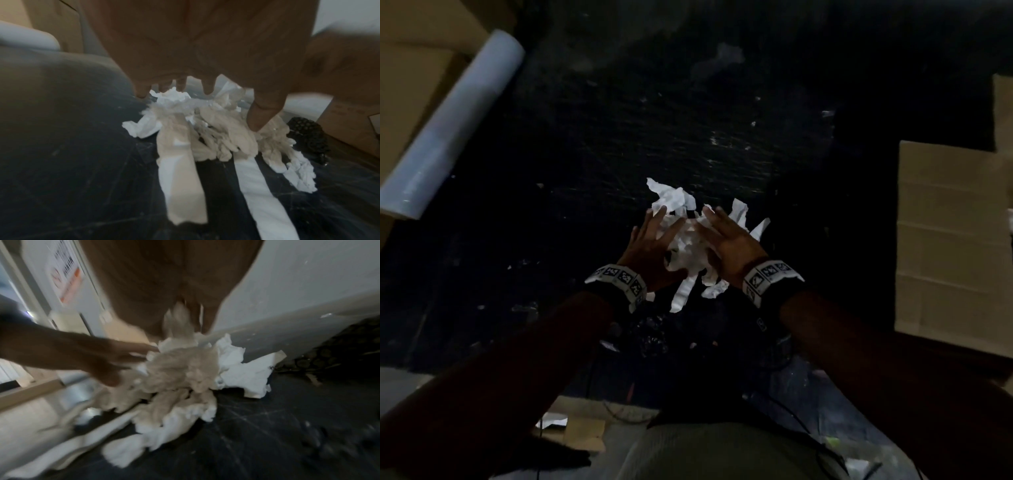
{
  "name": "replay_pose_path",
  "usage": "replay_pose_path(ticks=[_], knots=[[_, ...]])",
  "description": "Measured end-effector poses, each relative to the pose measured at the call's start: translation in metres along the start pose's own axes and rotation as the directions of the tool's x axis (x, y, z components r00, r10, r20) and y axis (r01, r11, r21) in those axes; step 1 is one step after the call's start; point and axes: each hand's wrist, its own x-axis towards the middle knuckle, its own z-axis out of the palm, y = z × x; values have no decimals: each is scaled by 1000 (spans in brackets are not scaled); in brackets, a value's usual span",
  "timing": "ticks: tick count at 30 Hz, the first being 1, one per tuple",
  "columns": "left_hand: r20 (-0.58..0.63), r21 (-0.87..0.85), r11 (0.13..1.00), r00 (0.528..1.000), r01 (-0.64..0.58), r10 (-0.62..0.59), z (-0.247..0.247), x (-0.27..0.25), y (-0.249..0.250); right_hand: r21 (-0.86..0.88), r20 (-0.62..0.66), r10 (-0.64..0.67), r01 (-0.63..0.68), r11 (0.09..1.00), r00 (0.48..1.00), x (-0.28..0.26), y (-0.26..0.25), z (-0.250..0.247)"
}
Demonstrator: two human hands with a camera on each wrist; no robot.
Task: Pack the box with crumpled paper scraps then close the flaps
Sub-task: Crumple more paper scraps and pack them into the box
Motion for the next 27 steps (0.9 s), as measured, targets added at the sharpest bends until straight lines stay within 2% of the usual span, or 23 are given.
replay_pose_path(ticks=[3, 10, 12, 14, 16, 19, 21, 23, 26, 27], knots=[[-44, -4, 1000, 999, -19, 19, -5, -14, -5, -69, 87, 40, -34, 997, 995, 2, 6, -4], [-160, -41, 999, 987, -13, 6, 11, -96, -19, -142, 137, 97, -78, 987, 986, 0, 17, 0], [-131, -67, 997, 990, 38, -46, 24, -120, -22, -119, 149, 107, -89, 989, 983, 1, 18, 5], [-26, -48, 995, 996, 87, -88, 39, -137, -22, -91, 161, 109, -95, 991, 981, 2, 18, 9], [22, 3, 999, 999, 45, -45, 56, -143, -25, -81, 161, 96, -83, 993, 982, 2, 16, 12], [28, -148, 988, 999, 35, -32, 63, -143, -26, -73, 177, 93, -81, 994, 980, 2, 13, 16], [-37, -239, 971, 999, 4, -13, 56, -139, -20, -71, 174, 96, -85, 994, 980, 0, 11, 17], [-156, -294, 955, 987, -25, -22, 40, -127, -9, -72, 159, 101, -90, 993, 982, -1, 10, 14], [-335, -294, 952, 942, -86, -18, 7, -91, 10, -58, 142, 112, -105, 993, 983, -3, 11, 4], [-360, -285, 954, 933, -93, -16, -6, -73, 16, -51, 133, 124, -118, 992, 983, -3, 12, 0]])
